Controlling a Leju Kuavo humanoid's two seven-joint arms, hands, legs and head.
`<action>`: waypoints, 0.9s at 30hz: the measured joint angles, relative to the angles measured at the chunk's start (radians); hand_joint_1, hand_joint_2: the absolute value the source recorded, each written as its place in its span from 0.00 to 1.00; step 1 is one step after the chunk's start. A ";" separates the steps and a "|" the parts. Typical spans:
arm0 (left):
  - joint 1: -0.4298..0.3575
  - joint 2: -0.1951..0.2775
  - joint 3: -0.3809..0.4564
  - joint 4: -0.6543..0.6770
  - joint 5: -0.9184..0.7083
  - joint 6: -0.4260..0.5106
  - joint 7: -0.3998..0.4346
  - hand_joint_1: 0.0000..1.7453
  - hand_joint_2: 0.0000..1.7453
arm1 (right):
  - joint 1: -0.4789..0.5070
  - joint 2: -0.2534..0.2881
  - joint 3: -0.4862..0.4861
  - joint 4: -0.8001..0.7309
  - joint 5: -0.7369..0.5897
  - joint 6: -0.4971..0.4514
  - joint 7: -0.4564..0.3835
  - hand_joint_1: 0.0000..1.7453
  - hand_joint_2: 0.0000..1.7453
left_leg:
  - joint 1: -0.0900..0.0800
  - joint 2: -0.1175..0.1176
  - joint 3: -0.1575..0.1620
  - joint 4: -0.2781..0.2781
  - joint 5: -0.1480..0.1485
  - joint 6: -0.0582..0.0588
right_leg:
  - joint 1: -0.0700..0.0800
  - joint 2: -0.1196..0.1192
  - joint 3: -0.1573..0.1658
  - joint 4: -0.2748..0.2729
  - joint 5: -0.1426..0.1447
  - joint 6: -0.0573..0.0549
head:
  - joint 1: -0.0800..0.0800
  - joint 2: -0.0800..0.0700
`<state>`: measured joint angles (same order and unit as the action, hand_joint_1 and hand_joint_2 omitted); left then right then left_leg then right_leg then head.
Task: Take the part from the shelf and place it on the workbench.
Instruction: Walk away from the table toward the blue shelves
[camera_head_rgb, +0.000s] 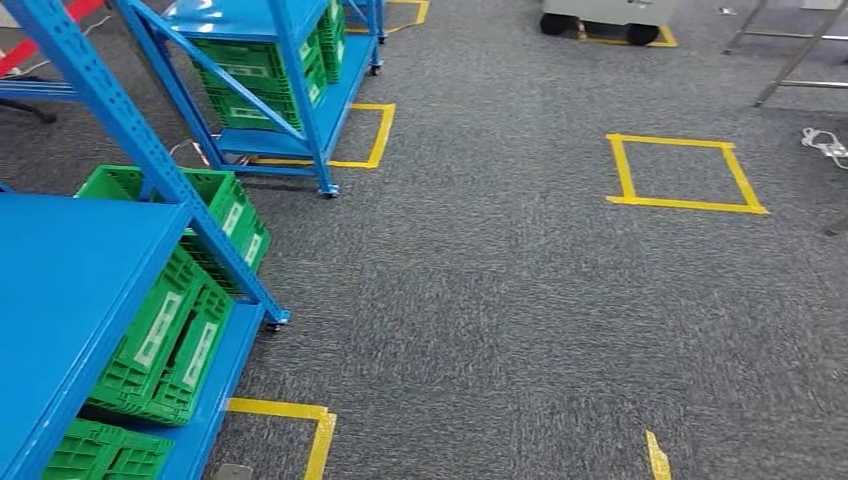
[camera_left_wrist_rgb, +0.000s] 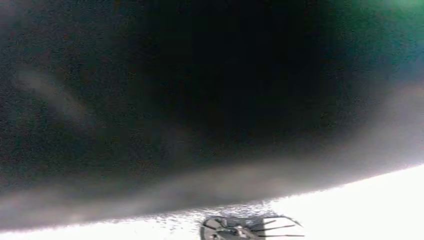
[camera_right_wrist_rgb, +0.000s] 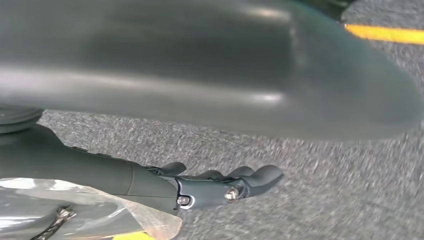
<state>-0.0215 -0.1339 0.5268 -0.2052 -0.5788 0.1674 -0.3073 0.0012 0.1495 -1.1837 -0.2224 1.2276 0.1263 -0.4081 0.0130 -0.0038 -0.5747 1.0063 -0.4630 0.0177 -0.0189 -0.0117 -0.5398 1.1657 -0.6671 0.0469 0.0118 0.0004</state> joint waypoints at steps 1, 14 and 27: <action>-0.001 0.000 0.000 0.000 0.000 0.000 -0.001 0.00 0.00 | 0.002 0.000 0.000 0.000 0.001 0.000 0.000 0.00 0.00 | -0.001 -0.013 0.001 0.000 -0.002 0.003 | 0.000 0.007 -0.044 0.070 -0.017 0.000 | 0.000 0.000; 0.000 0.000 0.005 0.000 -0.008 0.004 0.004 0.00 0.00 | 0.004 -0.001 -0.002 0.000 0.007 0.001 0.001 0.00 0.00 | -0.003 -0.046 -0.030 0.094 -0.067 -0.047 | -0.002 0.035 0.020 -0.174 0.150 -0.043 | -0.005 0.000; 0.004 0.002 0.015 0.000 -0.007 0.004 0.005 0.00 0.00 | -0.004 -0.001 -0.002 0.001 0.011 0.002 0.001 0.00 0.00 | -0.020 0.042 0.004 0.004 -0.001 -0.002 | 0.015 -0.101 0.084 -0.177 0.083 -0.019 | -0.005 0.000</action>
<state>-0.0170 -0.1320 0.5419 -0.2048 -0.5858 0.1713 -0.3026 -0.0029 0.1488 -1.1852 -0.2216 1.2387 0.1286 -0.4075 -0.0066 0.0386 -0.5712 1.0102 -0.4637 0.0155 -0.0035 -0.1131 -0.4555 0.9887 -0.5836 0.0281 0.0068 0.0002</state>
